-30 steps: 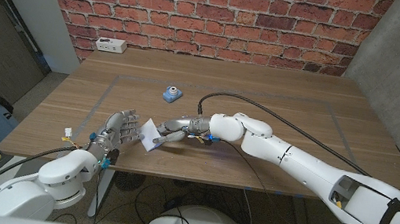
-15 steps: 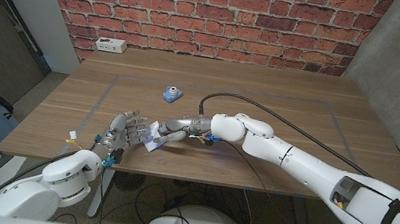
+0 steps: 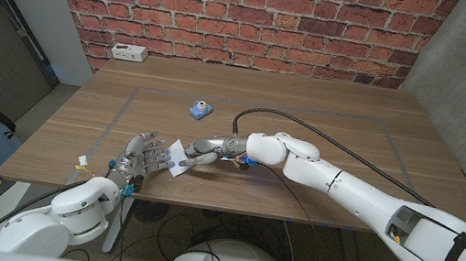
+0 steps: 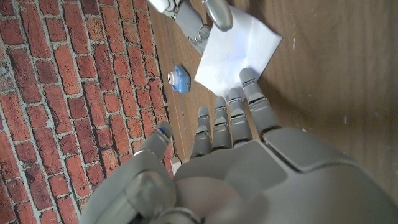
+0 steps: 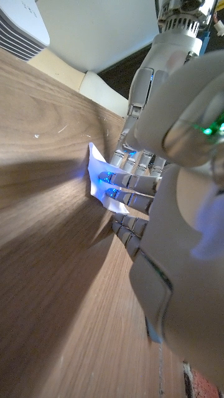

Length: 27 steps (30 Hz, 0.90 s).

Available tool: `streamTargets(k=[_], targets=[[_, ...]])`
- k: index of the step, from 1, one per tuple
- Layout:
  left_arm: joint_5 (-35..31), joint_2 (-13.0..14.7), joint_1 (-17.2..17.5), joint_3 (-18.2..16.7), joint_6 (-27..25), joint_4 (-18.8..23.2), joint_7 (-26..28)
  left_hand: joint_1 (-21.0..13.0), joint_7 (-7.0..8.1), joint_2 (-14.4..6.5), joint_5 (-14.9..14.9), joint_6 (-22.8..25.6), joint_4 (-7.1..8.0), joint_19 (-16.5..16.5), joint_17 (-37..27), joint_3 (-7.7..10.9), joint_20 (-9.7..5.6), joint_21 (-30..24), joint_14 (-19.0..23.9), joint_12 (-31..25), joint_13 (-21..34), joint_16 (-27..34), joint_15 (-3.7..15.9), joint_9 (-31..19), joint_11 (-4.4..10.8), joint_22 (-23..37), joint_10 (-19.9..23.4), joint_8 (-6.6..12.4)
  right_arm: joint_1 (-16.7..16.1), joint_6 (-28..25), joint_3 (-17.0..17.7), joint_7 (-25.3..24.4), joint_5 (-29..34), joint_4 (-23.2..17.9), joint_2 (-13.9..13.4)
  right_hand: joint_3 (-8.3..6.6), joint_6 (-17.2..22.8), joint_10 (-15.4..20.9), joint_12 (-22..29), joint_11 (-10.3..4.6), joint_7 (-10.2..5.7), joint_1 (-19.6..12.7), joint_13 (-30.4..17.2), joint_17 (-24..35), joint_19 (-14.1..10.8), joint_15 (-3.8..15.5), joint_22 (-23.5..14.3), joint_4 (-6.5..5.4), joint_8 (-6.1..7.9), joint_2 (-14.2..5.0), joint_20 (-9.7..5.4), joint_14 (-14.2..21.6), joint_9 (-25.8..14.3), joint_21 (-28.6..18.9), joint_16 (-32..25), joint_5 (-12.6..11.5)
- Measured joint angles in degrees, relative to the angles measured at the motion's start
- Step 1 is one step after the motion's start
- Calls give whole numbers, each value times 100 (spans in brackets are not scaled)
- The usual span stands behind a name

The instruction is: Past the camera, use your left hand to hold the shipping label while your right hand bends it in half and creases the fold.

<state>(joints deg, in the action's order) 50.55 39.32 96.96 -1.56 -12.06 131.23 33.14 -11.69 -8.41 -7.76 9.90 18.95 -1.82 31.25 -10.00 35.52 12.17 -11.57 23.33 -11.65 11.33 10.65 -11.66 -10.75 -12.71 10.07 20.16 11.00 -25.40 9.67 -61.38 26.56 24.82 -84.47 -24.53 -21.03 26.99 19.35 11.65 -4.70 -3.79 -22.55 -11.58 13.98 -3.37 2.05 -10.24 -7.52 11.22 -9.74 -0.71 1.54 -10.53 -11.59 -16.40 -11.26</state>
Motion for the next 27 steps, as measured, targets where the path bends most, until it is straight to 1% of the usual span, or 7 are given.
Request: streamTargets(k=[4, 8, 11, 16, 19, 24, 27], targets=[[-155, -16, 2, 7, -6, 23, 145, -57, 11, -19, 0, -256, -24, -254, 0, 24, -3, 0, -270, 0, 0, 0, -1, 10, 6, 0, -258, -24, 0, 11, 2, 10, -14, 2, 0, 0, 0, 0, 0, 0, 0, 24, 1, 0, 0, 0, -1, 0, 0, 24, 0, 0, 0, 15, 0, 0], [-191, -17, -32, -4, 23, -29, 47, -147, 35, -56, 0, -537, -38, -519, 0, 75, -11, 0, -568, 0, -15, 0, 19, 10, 11, 0, -565, -24, 0, 23, 3, 16, -23, 10, 3, 0, 0, 0, 0, 0, 0, 31, 2, 0, 1, 0, -1, 0, 0, 31, -1, 0, 0, 19, 0, 0], [-185, -17, -41, -11, 92, -51, -129, -188, 45, -75, 0, -549, -49, -516, 0, 137, -11, 0, -582, 0, -15, 0, 20, 9, 11, 0, -580, -24, 0, 24, 3, 16, -25, 10, 4, 24, 0, 0, 0, 0, 0, 30, 2, 0, 1, 0, -3, -23, 0, 31, -1, 0, 0, 30, 0, 0], [-154, -4, -160, -10, 313, -279, -554, -207, 32, -56, 0, -326, -31, -245, 1, 175, -8, 1, -300, 0, 1, 0, 29, 9, 11, 0, -345, -24, -12, 25, 16, 17, -38, 6, 3, 24, 1, -1, 0, 0, -1, 54, 2, 0, 33, 0, -5, -23, 0, 54, 31, 0, 0, 27, 0, 0], [-136, -15, -234, 39, 415, -398, -715, -207, 22, -56, 0, -277, -12, -198, 1, 194, 0, 1, -250, 0, 1, 0, 44, 9, 11, 0, -311, -24, -17, 24, 21, 16, -47, 5, 0, 24, 1, -1, 0, 0, -1, 54, -3, -12, 34, 0, -5, -23, 0, 54, 30, 0, 0, 6, 0, 0], [-81, -25, -314, 88, 424, -481, -741, -207, 21, -56, 0, -277, -12, -198, 1, 194, 0, 1, -243, 0, 1, 0, 51, 9, 11, 0, -251, -24, -20, 23, 30, 13, -64, 8, -4, 24, 1, -1, 0, -1, -1, 53, -4, -15, 43, 0, -4, -23, 0, 53, 21, 0, 0, 6, 33, 0], [-17, 10, -367, 96, 301, -470, -647, -207, 22, -56, 0, -277, -13, -198, 1, 193, 0, 1, -243, 0, 1, 0, 51, 9, 11, 0, -251, -24, -20, 27, 33, 11, -90, 30, -4, 23, 1, -1, 0, -1, -1, 52, -4, -15, 43, 0, -3, -23, 0, 53, 21, 0, 0, 6, 33, 0]])
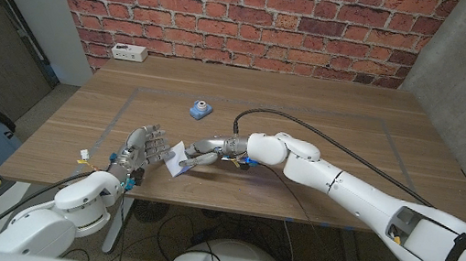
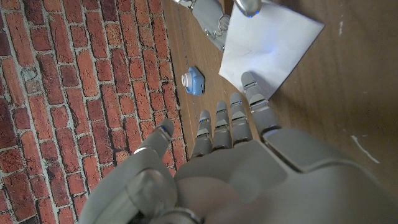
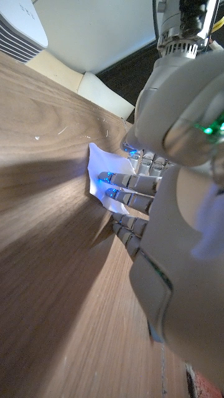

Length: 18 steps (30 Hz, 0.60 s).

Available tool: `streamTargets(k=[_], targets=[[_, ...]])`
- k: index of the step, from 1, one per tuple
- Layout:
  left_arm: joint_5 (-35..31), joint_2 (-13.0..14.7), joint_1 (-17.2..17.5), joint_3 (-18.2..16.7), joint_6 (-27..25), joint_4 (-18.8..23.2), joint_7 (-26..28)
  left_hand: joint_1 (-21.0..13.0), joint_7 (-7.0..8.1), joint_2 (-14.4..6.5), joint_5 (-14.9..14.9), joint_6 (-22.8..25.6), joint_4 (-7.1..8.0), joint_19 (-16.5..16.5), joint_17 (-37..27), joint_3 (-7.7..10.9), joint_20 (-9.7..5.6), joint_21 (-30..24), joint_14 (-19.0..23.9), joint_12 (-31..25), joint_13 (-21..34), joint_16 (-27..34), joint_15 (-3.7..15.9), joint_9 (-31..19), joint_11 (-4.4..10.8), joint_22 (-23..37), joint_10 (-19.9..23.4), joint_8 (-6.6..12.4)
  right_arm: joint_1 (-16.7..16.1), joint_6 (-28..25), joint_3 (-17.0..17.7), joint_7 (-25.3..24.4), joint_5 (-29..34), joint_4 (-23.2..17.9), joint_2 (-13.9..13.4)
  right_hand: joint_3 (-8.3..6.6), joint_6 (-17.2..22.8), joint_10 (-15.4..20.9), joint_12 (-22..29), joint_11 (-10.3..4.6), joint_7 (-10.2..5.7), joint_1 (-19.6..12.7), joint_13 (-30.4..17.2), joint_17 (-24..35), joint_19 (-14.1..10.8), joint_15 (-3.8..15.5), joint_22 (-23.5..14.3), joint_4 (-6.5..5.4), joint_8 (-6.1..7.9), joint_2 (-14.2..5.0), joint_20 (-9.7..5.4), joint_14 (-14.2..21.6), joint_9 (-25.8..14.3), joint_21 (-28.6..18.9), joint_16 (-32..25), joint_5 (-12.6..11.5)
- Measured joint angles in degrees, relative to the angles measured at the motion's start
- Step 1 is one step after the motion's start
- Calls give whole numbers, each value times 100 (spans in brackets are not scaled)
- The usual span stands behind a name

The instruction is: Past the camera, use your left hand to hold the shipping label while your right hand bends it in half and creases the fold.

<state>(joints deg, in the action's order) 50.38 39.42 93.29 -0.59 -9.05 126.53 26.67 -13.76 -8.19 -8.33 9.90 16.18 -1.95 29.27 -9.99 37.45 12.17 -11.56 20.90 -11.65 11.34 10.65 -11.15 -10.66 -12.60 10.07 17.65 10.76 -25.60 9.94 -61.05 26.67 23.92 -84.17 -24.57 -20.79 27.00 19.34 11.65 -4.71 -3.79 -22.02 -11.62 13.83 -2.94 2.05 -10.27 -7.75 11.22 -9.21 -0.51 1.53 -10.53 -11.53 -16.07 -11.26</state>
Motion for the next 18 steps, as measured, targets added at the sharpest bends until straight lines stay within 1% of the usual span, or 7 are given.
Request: streamTargets(k=[9, 12, 15, 16, 18], targets=[[240, 125, -91, -19, -359, 39, 151, 2, 0, 2, 0, 0, 22, -1, 0, -26, -1, 0, -22, 0, 0, 0, -22, -1, -11, 0, -17, 0, 30, 28, 3, 0, -37, 91, 26, 0, 0, 0, 0, 0, 0, 0, -3, 0, 0, -31, 1, 0, 0, 0, -2, 31, 0, 0, 0, 0], [315, 169, -143, -20, -451, 18, 161, 25, 5, 24, 0, -106, 20, -148, 0, -28, -19, -3, -160, 0, 0, 0, -46, -1, -8, 12, -141, 0, 39, 35, 3, 0, -52, 118, 35, 0, -31, 0, 1, 0, 31, 25, -4, 1, -1, 0, 1, 0, 0, 25, -2, 63, 0, 0, 0, 0], [376, 219, -206, -20, -527, -16, 171, 24, 19, 24, 0, -256, -8, -273, 0, -61, -40, 0, -333, 0, -14, 0, -49, -1, -8, 19, -304, 0, 44, 36, 4, 0, -69, 140, 41, 0, -31, 2, 1, 2, 31, 41, -3, 1, -1, 0, 1, 0, 0, 19, -2, 63, 0, 0, 0, 0], [390, 228, -217, -20, -546, -21, 176, 24, 24, 24, 0, -295, 5, -313, 0, -78, -41, 1, -386, 17, -16, 0, -52, -1, -6, 21, -363, 0, 45, 36, 4, 0, -70, 142, 42, 0, -31, 13, 0, 12, 31, 55, -2, 1, -1, 0, 1, 0, 0, 7, -3, 63, 0, 0, 0, 0], [415, 244, -241, -17, -581, -30, 193, 24, 33, 24, 0, -409, -19, -354, 0, -114, -82, 20, -482, 23, -16, 0, -61, -1, -4, 21, -458, 0, 49, 36, 5, 0, -80, 158, 46, 0, -31, 22, 0, 22, 31, 55, -1, 1, -1, 0, 1, 0, 0, 7, -3, 62, 0, 0, 0, 0]])
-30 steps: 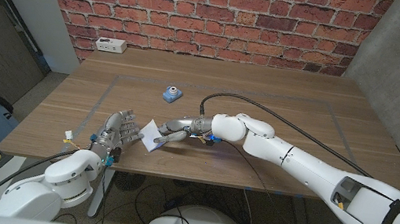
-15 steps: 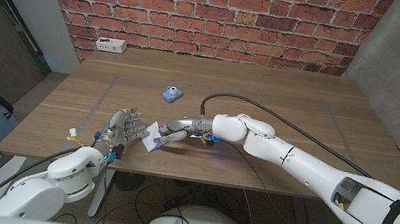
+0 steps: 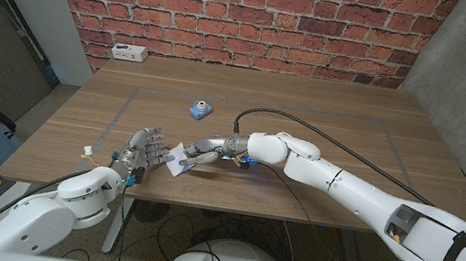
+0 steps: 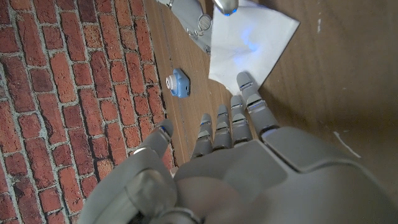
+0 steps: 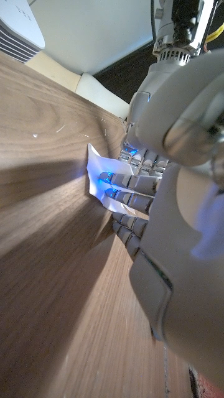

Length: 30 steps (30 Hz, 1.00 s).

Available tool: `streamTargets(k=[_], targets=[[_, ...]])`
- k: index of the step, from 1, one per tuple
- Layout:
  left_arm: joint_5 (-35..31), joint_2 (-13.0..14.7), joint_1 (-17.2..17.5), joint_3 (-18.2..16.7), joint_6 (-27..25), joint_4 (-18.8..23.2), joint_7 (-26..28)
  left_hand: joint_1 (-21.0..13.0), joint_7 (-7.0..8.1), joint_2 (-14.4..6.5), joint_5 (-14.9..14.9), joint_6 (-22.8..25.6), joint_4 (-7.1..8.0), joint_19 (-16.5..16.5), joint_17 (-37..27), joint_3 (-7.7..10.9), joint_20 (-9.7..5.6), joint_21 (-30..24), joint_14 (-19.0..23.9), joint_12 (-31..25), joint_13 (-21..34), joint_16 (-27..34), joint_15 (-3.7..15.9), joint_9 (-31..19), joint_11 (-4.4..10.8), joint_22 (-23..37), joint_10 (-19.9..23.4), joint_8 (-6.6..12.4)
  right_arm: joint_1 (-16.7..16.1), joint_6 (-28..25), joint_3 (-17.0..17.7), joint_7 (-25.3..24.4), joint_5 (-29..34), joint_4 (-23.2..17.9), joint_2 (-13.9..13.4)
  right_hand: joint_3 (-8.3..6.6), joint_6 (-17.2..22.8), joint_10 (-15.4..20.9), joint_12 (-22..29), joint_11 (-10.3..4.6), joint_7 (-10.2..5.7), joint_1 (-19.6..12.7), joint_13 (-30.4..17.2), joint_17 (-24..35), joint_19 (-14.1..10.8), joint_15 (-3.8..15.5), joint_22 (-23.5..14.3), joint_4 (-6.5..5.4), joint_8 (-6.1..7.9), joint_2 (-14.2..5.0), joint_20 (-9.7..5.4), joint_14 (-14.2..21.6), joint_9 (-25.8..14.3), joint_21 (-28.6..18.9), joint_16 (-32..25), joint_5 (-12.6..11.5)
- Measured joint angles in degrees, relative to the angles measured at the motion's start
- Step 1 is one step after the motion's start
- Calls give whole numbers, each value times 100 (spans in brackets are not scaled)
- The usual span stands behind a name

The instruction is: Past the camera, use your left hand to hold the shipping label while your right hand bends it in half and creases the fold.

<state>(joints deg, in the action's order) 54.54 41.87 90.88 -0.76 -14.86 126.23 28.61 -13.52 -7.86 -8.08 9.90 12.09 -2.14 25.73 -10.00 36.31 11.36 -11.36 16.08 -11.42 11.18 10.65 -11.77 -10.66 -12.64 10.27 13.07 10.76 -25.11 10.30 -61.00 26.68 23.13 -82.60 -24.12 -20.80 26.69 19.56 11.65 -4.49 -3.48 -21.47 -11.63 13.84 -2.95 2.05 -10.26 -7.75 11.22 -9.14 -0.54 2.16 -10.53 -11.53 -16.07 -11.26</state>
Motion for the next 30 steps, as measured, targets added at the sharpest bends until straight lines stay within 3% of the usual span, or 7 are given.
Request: streamTargets(k=[11, 14, 19, 22, 25, 28, 30], targets=[[-110, 50, -23, 52, -113, 105, 374, -3, 28, -3, 0, -189, -55, -102, -6, -103, -101, 18, -207, 22, 0, -28, -53, 0, 4, -33, -198, 0, 30, -13, 0, -3, -26, 73, 28, 0, 0, 0, 0, -1, 0, 6, -1, 1, -16, 0, -15, 0, 0, -7, 13, -1, 0, -3, 0, 0], [-288, 51, 11, 73, -118, 195, 584, -24, 28, -24, 0, -189, -71, -277, -5, -119, 51, 36, -207, 22, 0, -28, -53, 0, 4, -37, -198, 0, 50, -13, -11, -7, -29, 106, 44, 0, 0, -1, 0, -1, 0, 6, 0, 3, -17, 0, -14, 0, 0, -7, 12, -1, 0, -5, 0, 0], [-529, 40, 59, 115, -109, 303, 766, -24, -2, -24, 25, -219, -62, -318, -5, -144, 92, 72, -207, 22, 1, -28, -53, 0, 4, -33, -198, 0, 76, -10, -29, -9, -30, 134, 62, -10, 1, -2, 0, -2, -1, 6, 0, 4, -13, 0, -13, 10, 0, -7, 15, -1, 0, -23, 5, 0], [-672, 22, 74, 142, -80, 334, 820, -24, 30, -24, 28, -250, -55, -312, -5, -150, 88, 33, -207, 22, 1, -28, -53, -1, 4, -28, -198, 0, 85, -15, -34, -8, -30, 137, 66, -147, -167, -170, -43, 4, -72, -147, -2, -53, -1, -1, -14, 254, -60, -51, 26, -2, 0, -23, 96, 0], [-751, 6, 72, 159, -71, 344, 837, -24, 29, -24, 27, -250, -55, -303, -5, -150, 80, 33, -207, 22, 1, -28, -53, 0, 4, -26, -198, 0, 84, -16, -23, -14, -54, 142, 67, -248, -512, -389, -85, 155, -106, -421, -2, -108, -1, -22, -13, 541, -113, -35, 28, -23, 0, -22, 139, 17], [-796, -6, 55, 173, -71, 346, 841, -24, 29, -24, 27, -250, -55, -303, -5, -150, 80, 33, -206, 22, -23, -28, -53, 0, 4, -26, -198, 0, 68, 20, 26, -36, -152, 180, 66, -115, -1207, -723, -85, 311, -130, -408, -1, -113, 0, -5, -10, 737, -152, 186, 29, -43, 0, -22, 185, 117], [-823, -11, 37, 184, -71, 346, 840, -24, 29, -24, 27, -249, -55, -303, -5, -150, 80, 33, -206, 22, -27, -28, -52, 0, 4, -26, -198, 0, 47, 90, 84, -50, -290, 240, 66, 84, -1702, -955, -85, 374, -228, -222, -2, -122, 93, -46, -11, 799, -152, 385, 200, -133, 0, -23, 219, 132]])
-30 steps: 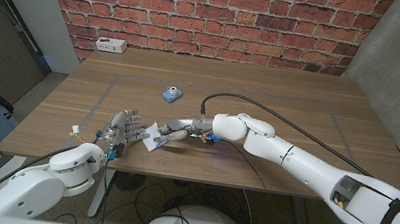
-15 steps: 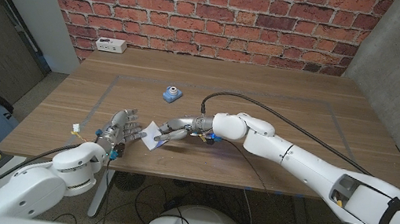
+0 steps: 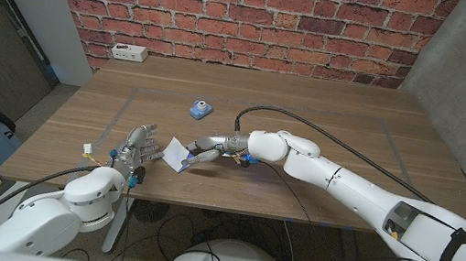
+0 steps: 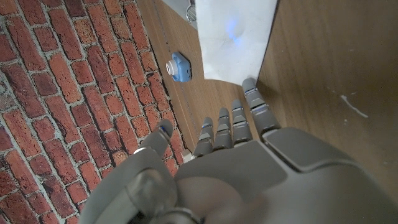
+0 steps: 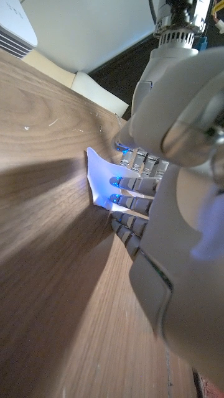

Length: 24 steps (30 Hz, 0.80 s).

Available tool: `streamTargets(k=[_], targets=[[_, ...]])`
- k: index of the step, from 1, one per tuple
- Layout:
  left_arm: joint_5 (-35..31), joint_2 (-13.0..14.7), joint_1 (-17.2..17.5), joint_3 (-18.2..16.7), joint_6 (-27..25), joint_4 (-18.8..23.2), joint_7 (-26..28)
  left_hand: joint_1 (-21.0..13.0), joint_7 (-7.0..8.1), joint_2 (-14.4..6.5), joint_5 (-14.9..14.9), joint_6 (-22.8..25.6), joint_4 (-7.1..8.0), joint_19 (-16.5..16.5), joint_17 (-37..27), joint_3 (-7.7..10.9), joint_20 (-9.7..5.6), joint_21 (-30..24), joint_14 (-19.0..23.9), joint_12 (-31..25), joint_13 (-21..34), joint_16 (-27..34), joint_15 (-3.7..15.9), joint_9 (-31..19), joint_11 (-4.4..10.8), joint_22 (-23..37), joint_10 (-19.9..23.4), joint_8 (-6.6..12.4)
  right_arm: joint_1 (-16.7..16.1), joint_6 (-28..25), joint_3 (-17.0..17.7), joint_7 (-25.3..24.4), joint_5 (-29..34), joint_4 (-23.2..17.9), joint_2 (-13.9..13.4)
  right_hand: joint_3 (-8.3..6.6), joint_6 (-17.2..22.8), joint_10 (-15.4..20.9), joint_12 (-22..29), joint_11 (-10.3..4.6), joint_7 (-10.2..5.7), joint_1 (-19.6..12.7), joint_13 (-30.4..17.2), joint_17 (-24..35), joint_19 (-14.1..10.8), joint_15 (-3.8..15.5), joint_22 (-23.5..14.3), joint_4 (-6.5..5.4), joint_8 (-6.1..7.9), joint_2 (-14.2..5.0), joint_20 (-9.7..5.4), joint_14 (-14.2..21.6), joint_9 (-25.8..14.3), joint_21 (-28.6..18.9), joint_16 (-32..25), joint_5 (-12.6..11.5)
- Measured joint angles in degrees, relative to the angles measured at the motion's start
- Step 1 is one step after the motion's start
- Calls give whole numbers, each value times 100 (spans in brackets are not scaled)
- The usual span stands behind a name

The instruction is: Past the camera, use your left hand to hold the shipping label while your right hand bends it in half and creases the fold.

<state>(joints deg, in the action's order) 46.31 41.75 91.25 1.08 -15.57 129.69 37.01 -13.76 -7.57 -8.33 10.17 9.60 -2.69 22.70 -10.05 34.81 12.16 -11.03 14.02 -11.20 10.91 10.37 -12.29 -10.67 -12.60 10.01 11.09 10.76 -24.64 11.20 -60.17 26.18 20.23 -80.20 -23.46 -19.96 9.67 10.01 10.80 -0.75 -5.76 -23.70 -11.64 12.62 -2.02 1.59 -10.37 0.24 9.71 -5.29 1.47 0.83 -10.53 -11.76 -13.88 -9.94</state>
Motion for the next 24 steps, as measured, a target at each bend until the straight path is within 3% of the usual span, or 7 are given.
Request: streamTargets(k=[3, 5, 9, 13, 16, 20, 24], targets=[[-24, -10, -25, 13, -22, 0, -2, 0, 0, 0, 0, 0, 0, 0, 0, 0, 0, 0, -13, 0, 0, 0, 13, 0, 0, 0, 0, 0, -31, 71, 90, -12, -156, 92, 1, 319, -772, -421, 0, 167, 15, 223, -23, 5, -109, -100, 0, 120, 0, 340, 255, -100, -21, 0, 82, -38], [-32, -14, -43, 24, -43, -1, -8, 0, 0, 0, 0, 0, 0, 0, 0, 0, 0, 0, -31, 0, 0, 0, 31, 0, 0, 0, 0, 0, -49, 150, 138, -20, -320, 146, 4, 477, -1258, -724, 0, 278, 61, 288, -24, 5, 1, -178, -2, 199, 0, 528, 417, -178, -17, -1, 107, -69], [-52, -21, -69, 38, -80, -3, -12, 0, 0, 0, 0, 0, 0, 0, 0, 0, 0, 0, -31, 0, 0, 0, 31, 0, 0, 0, 0, 0, -89, 297, 244, -28, -606, 290, 20, 705, -1896, -1296, 0, 413, -197, 345, -23, 5, 125, -312, -5, 313, 48, 722, 531, -416, -29, 9, 181, -176], [-98, -30, -82, 53, -89, -5, -27, 0, -1, 0, 0, 2, 24, 1, 0, 25, -1, -7, -12, -3, 5, 0, 49, 0, 0, 0, 0, 0, -137, 481, 380, -29, -936, 479, 60, 883, -1941, -1557, 12, 455, -222, 482, -23, 56, 254, -354, -1, 253, 119, 819, 520, -598, -29, 47, 181, -239], [-212, -46, -85, 83, -33, -6, -44, -17, -20, -17, -1, 153, 42, 159, 0, 106, -9, -22, 130, -25, 17, 0, 61, 0, -1, 0, 124, 0, -194, 681, 508, -9, -1334, 676, 114, 992, -1920, -1554, 71, 452, -172, 637, -20, 75, 254, -353, -1, 192, 160, 737, 520, -598, -29, 47, 168, -295], [-436, -89, -80, 138, 140, -6, -36, -23, -39, -23, -1, 417, 40, 405, 0, 265, -5, -22, 342, -25, 17, 0, 63, 0, -11, 0, 324, 0, -260, 855, 646, -8, -1680, 857, 169, 1033, -1765, -1427, 111, 333, 36, 697, -7, 81, 254, -353, -1, 154, 216, 676, 520, -598, -29, 21, 136, -302], [-819, -178, -69, 236, 448, -49, 19, -23, -56, -23, -1, 631, 49, 520, 3, 418, 17, -22, 455, -25, 17, 0, 64, -13, -9, 0, 506, 0, -318, 987, 756, -22, -1919, 981, 212, 1038, -1668, -1357, 154, 344, 48, 706, -7, 85, 231, -320, -1, 148, 219, 666, 497, -565, -14, 6, 136, -302]])
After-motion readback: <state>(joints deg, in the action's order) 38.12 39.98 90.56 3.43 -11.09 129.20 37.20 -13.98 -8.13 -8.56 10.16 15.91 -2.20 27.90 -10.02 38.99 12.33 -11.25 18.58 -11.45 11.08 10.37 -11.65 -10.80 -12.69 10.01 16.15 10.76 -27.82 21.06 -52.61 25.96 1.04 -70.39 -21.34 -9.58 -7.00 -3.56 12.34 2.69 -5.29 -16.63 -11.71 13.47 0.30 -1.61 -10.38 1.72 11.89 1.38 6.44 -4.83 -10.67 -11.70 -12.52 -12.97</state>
